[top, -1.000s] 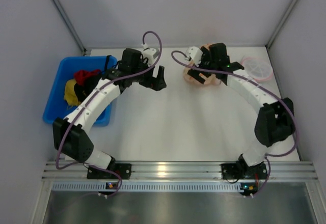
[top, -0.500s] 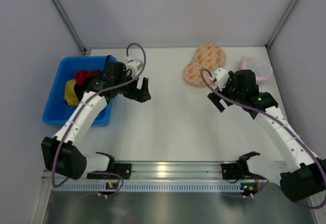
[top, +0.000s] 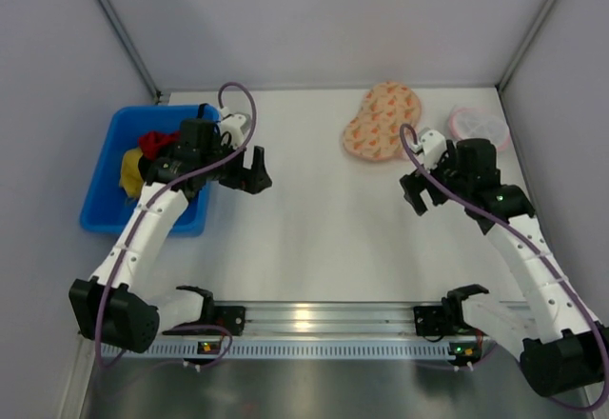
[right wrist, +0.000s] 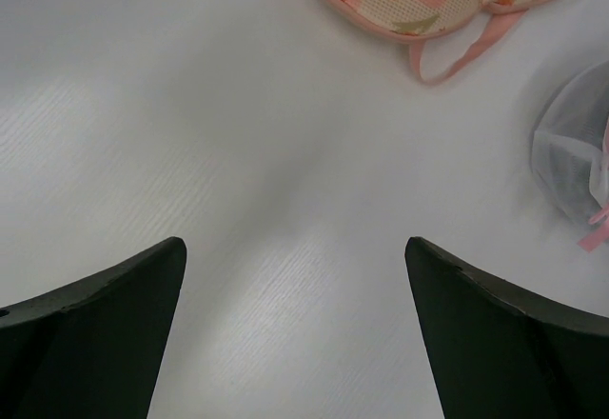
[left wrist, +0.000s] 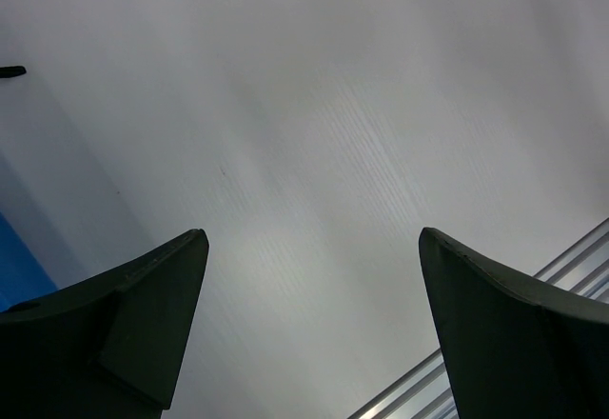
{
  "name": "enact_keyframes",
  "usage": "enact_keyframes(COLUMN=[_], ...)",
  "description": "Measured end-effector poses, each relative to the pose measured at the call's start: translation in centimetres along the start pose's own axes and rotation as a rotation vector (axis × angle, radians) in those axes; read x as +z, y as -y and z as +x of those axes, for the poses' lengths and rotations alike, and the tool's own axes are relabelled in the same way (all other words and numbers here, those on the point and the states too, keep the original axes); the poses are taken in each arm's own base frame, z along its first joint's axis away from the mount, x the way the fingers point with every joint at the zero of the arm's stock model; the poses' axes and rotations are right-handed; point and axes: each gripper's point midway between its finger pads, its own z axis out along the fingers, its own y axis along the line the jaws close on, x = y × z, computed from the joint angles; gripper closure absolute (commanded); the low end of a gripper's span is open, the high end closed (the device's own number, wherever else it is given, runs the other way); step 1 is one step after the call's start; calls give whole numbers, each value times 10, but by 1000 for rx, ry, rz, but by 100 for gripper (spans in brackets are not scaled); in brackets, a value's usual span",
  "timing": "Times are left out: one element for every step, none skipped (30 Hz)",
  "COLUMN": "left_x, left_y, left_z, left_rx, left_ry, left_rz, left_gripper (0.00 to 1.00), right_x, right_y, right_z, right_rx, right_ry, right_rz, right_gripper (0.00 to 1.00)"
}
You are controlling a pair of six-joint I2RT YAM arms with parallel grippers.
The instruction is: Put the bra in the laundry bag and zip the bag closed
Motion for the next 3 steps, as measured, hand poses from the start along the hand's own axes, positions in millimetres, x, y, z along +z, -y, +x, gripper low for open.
enact_keyframes(left_x=[0, 0, 0], left_y=[0, 0, 0], left_z=[0, 0, 0], left_rx=[-5, -9, -12], left_ry=[0, -1, -1], left_rz=[-1, -2, -3], left_gripper=[2, 2, 2], right_x=[0, 0, 0], right_y=[-1, -2, -3], right_z=[0, -1, -1], right_rx=[1, 2, 5], right_ry=[2, 4, 6], right_rz=[-5, -10, -14], right_gripper=[1, 0, 1])
